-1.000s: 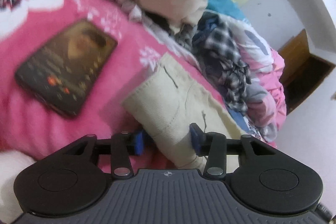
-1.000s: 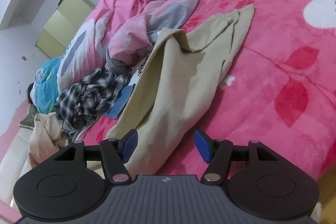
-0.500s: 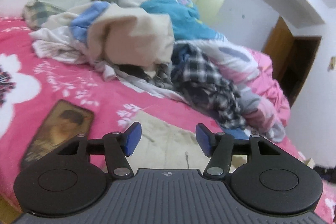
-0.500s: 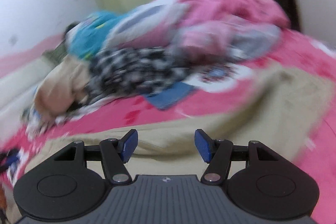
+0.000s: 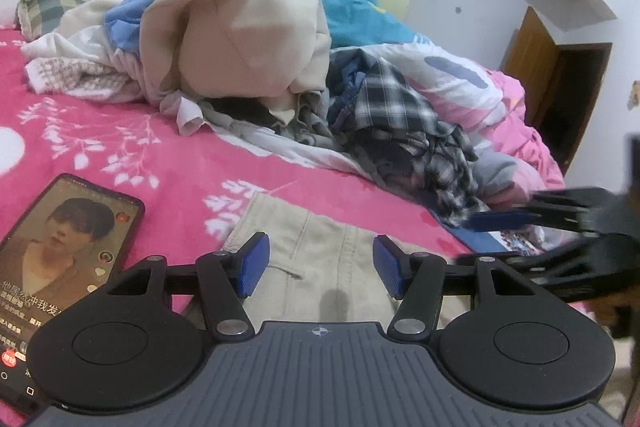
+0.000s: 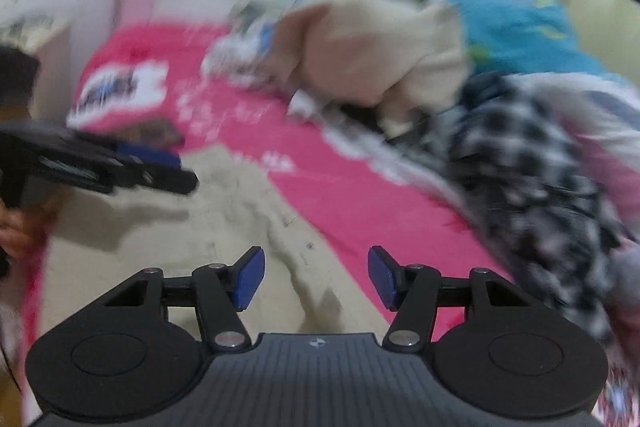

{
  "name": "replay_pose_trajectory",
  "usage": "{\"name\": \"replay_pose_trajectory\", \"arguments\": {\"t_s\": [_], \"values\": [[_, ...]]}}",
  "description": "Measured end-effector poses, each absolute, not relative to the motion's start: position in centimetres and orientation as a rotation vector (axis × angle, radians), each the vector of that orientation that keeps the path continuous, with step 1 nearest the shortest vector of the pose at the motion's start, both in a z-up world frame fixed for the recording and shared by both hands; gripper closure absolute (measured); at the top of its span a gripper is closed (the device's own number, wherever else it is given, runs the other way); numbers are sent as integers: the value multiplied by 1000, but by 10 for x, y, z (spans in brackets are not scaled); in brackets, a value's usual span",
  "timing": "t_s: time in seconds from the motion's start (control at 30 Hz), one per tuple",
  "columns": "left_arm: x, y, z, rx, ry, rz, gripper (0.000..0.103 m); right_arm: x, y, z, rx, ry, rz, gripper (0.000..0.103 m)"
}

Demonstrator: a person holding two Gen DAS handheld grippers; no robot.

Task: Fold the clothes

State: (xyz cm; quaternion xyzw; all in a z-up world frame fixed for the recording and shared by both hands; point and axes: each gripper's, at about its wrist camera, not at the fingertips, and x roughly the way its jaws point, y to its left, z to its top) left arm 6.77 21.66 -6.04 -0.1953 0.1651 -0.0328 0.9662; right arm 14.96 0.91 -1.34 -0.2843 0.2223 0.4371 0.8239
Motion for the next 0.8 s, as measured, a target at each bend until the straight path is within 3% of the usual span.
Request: {"name": "replay_pose_trajectory", "arguments": {"t_s": [0.1, 0.23, 0.5, 0.8], "values": [[67, 218, -62, -392, 320, -85, 45, 167, 30, -32, -693, 554, 978, 50], [69, 222, -64, -428, 321, -106, 45, 173, 35, -41, -705, 653, 1027, 90], [73, 214, -53, -434, 273, -177, 45, 135, 29, -16, -825, 397, 873, 92], [86, 203, -62, -383, 357, -173, 45, 153, 32, -37, -870, 403, 836, 92]]}}
